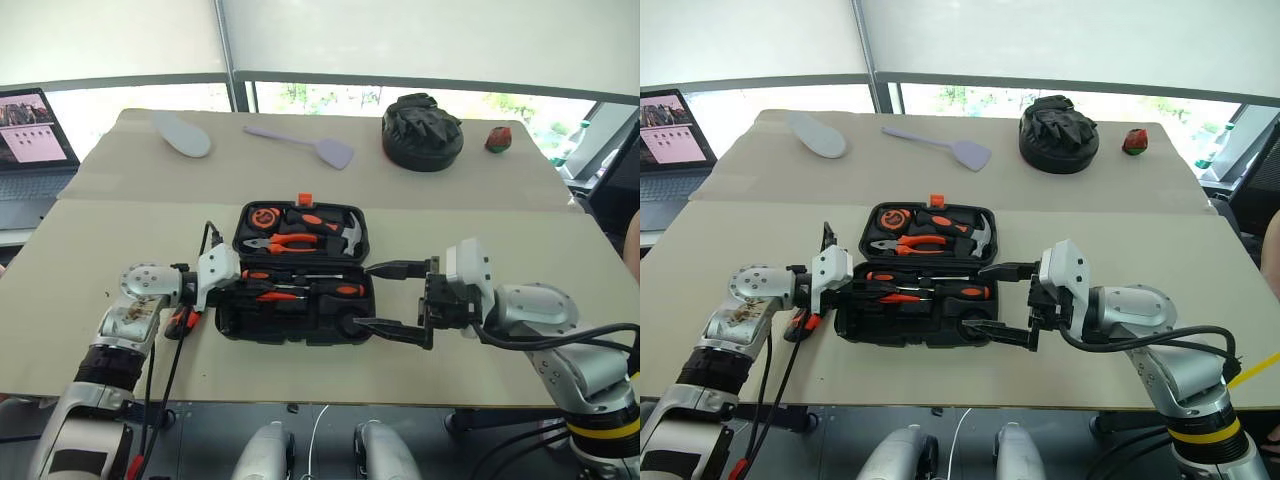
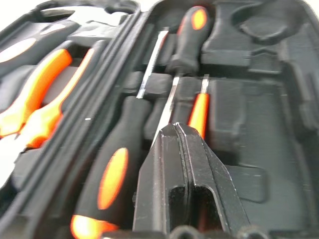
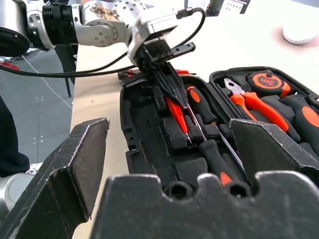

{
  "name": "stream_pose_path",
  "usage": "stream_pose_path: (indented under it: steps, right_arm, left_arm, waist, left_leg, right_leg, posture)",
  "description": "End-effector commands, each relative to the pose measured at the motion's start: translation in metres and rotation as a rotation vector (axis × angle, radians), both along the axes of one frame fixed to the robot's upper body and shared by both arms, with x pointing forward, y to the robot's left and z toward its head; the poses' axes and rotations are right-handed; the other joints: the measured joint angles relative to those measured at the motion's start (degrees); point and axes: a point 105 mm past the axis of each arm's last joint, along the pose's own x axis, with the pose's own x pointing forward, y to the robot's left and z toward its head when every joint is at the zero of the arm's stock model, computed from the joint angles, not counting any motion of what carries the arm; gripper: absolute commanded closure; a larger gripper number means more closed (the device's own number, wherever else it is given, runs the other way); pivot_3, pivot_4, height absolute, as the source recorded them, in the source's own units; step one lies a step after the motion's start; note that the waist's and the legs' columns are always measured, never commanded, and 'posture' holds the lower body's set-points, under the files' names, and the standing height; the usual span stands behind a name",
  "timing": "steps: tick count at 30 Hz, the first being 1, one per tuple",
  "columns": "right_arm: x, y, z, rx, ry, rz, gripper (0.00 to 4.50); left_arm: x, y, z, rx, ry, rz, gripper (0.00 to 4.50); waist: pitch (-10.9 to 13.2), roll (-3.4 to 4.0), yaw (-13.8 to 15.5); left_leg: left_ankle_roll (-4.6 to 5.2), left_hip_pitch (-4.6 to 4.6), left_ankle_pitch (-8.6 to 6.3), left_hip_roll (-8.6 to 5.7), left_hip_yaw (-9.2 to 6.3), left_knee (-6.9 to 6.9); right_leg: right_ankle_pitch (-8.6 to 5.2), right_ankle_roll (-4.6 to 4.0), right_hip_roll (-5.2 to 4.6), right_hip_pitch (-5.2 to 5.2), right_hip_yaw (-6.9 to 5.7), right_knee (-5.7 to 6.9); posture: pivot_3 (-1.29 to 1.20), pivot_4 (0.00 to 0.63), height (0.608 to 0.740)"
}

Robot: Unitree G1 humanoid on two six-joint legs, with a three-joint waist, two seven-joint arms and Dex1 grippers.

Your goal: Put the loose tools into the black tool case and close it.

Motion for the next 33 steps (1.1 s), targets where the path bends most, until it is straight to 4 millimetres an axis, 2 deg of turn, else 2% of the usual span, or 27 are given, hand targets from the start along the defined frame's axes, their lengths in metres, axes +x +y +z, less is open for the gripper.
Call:
stream_pose_path:
  steps: [1, 5, 11, 17, 23, 33]
  right_arm:
    - [-0.003, 0.002, 0.008, 0.017, -0.032, 0.011, 0.00]
    - [-0.003, 0.003, 0.008, 0.023, -0.035, 0.010, 0.00]
    - [-0.004, 0.004, 0.007, 0.029, -0.032, 0.010, 0.00]
    - [-0.004, 0.005, 0.007, 0.031, -0.028, 0.011, 0.00]
    - [-0.004, 0.004, 0.005, 0.033, -0.024, 0.012, 0.00]
    - [-0.005, 0.004, 0.004, 0.035, -0.017, 0.015, 0.00]
  left_arm:
    - [0.000, -0.001, -0.017, 0.038, 0.037, 0.006, 4.47]
    - [-0.001, -0.004, -0.015, 0.011, 0.016, -0.008, 4.47]
    - [-0.001, -0.003, 0.019, -0.114, -0.092, -0.031, 4.47]
    - [-0.010, -0.002, 0.029, -0.155, -0.102, -0.068, 4.47]
    - [-0.021, -0.003, 0.009, -0.100, -0.041, -0.087, 4.47]
    - [-0.018, -0.008, -0.023, -0.059, 0.092, 0.026, 4.47]
  waist:
    - [0.0, 0.00, 0.0]
    - [0.0, 0.00, -0.1]
    - [0.0, 0.00, -0.1]
    - [0.0, 0.00, -0.1]
    - [0.0, 0.00, -0.1]
    - [0.0, 0.02, -0.1]
  left_leg:
    - [0.00, -0.02, 0.00, 0.00, 0.00, 0.00]
    - [0.01, -0.01, -0.01, 0.00, 0.01, -0.02]
    - [0.01, -0.05, -0.01, 0.00, 0.01, -0.01]
    - [0.01, -0.08, -0.01, 0.00, 0.00, -0.01]
    - [0.01, -0.07, -0.01, 0.00, 0.01, -0.02]
    - [0.01, -0.01, -0.01, 0.00, 0.00, -0.02]
  right_leg:
    - [0.00, 0.00, 0.00, -0.02, 0.00, 0.00]
    - [0.00, 0.00, 0.00, -0.03, 0.01, 0.00]
    - [0.00, 0.00, -0.02, -0.06, 0.01, -0.01]
    - [0.00, 0.00, -0.03, -0.08, 0.00, -0.01]
    - [0.00, 0.00, -0.02, -0.08, 0.00, -0.02]
    - [0.00, 0.00, -0.02, -0.03, 0.01, -0.01]
  posture:
    - [0.00, 0.150, 0.740]
    - [0.00, 0.150, 0.740]
    - [0.00, 0.150, 0.740]
    - [0.00, 0.150, 0.740]
    - [0.00, 0.150, 0.740]
    - [0.00, 0.150, 0.740]
